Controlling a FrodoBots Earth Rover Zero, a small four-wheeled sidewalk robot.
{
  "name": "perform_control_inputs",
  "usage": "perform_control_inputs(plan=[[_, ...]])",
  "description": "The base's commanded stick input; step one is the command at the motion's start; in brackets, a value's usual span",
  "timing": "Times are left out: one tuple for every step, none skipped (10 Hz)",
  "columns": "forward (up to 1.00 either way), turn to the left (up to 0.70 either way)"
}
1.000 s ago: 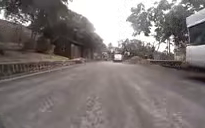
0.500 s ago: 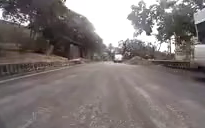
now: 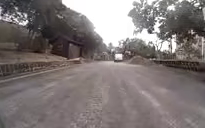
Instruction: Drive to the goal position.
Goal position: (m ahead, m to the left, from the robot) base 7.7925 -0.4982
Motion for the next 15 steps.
perform_control_inputs(plan=[[0.70, 0.00], [0.70, 0.00], [0.70, 0.00], [0.70, 0.00], [0.70, 0.00], [0.70, 0.00], [0.70, 0.00], [0.70, 0.00], [0.70, 0.00], [0.70, 0.00], [0.70, 0.00], [0.70, 0.00], [0.70, 0.00], [0.70, 0.00], [0.70, 0.00]])
